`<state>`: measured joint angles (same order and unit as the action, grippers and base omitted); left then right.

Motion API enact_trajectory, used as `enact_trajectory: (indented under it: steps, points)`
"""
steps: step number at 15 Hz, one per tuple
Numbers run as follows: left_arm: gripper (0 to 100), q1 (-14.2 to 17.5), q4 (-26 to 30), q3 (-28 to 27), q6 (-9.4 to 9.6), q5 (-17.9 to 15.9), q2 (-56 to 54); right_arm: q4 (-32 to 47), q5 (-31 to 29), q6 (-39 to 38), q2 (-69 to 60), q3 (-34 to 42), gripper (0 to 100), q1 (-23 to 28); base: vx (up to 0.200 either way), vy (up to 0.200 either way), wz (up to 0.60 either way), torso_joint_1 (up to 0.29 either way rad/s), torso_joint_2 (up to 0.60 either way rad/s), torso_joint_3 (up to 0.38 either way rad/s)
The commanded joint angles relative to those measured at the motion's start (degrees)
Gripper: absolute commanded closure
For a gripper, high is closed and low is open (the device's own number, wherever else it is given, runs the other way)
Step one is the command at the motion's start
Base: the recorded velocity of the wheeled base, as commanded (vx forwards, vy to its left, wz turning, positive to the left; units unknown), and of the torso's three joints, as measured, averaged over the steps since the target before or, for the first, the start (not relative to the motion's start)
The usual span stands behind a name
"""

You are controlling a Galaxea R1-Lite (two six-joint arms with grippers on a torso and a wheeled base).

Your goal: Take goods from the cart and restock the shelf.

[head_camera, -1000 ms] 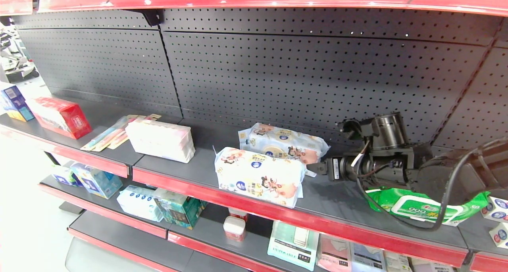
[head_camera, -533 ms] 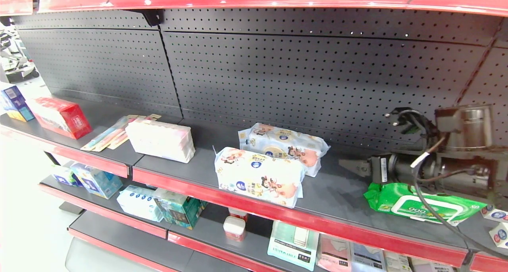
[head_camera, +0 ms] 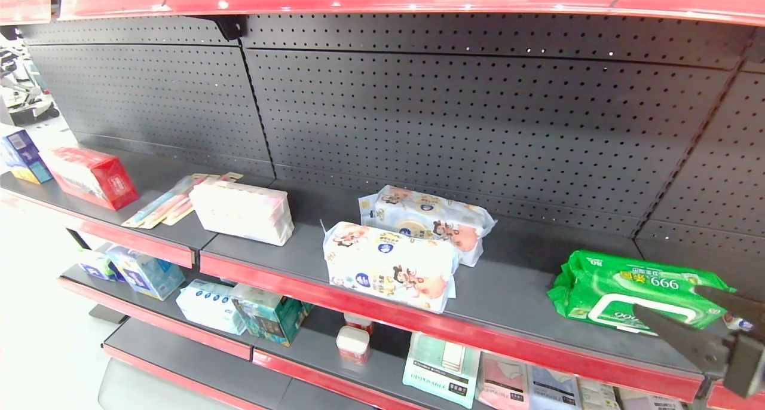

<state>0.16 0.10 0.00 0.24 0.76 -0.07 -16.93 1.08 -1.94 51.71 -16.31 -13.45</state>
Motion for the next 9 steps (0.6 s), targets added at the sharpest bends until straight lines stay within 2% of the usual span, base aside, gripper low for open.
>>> enact_trajectory:
  steps: [1, 2, 4, 7, 9]
  points:
    - [0, 0.0, 0.0, 0.0, 0.02, 0.0, 0.1, 7.5, -0.8, 2.3, -18.7, 6.4, 0, 4.8, 0.0, 0.0, 0.0, 0.0, 0.0, 0.0]
    - [0, 0.0, 0.0, 0.0, 0.02, 0.0, 0.1, 13.8, -0.7, 4.9, -25.4, 5.1, 0, 4.8, 0.0, 0.0, 0.0, 0.0, 0.0, 0.0]
    - [0, 0.0, 0.0, 0.0, 0.02, 0.0, 0.1, 19.4, -1.2, 5.5, -31.6, 5.4, 0, 5.0, 0.0, 0.0, 0.0, 0.0, 0.0, 0.0]
    - [0, 0.0, 0.0, 0.0, 0.02, 0.0, 0.1, 22.7, -5.2, 7.7, -42.7, 11.9, 0, 5.6, 0.0, 0.0, 0.0, 0.0, 0.0, 0.0]
    - [0, 0.0, 0.0, 0.0, 0.02, 0.0, 0.1, 22.7, -7.2, 5.8, -46.0, 12.2, 0, 5.0, 0.0, 0.0, 0.0, 0.0, 0.0, 0.0]
